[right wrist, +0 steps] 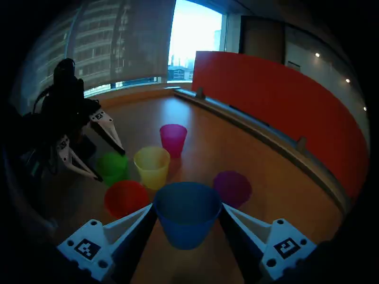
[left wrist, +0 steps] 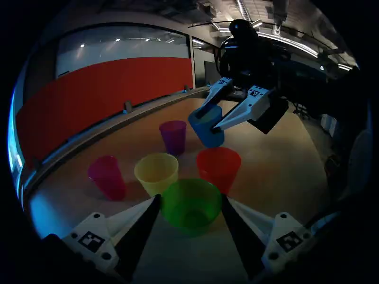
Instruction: Pour water
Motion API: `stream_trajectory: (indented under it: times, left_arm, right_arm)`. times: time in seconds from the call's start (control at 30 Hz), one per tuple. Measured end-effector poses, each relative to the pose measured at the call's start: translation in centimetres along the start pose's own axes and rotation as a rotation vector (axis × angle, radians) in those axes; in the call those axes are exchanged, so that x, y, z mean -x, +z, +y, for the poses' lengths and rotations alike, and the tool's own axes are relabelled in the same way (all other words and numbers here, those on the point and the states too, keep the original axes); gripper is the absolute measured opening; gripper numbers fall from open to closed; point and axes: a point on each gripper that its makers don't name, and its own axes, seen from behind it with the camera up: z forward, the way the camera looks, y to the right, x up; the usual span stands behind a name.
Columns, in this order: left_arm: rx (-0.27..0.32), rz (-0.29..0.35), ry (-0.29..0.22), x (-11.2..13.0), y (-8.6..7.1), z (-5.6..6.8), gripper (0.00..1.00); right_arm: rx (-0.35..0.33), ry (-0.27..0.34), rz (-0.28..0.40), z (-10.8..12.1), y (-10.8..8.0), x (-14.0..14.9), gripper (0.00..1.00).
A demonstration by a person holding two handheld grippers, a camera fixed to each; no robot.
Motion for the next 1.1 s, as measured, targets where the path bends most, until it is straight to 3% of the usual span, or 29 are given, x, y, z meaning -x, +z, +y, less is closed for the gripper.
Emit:
stream_trajectory:
  times: [0.33,0.6,1.1]
  left_arm:
    - [-0.008,-0.016,0.001,1.0,0.1,-0.2,0.92]
    - [-0.022,-0.028,-0.029,1.4,-0.5,-0.6,1.00]
    - [-0.023,-0.039,-0.052,2.1,-1.1,-0.4,1.00]
  right_arm:
    - [0.012,0.004,-0.033,0.4,1.4,2.2,0.91]
    - [0.002,0.014,-0.033,0.0,2.3,3.0,0.91]
    - [0.007,0.016,-0.030,-0.2,2.1,4.1,0.92]
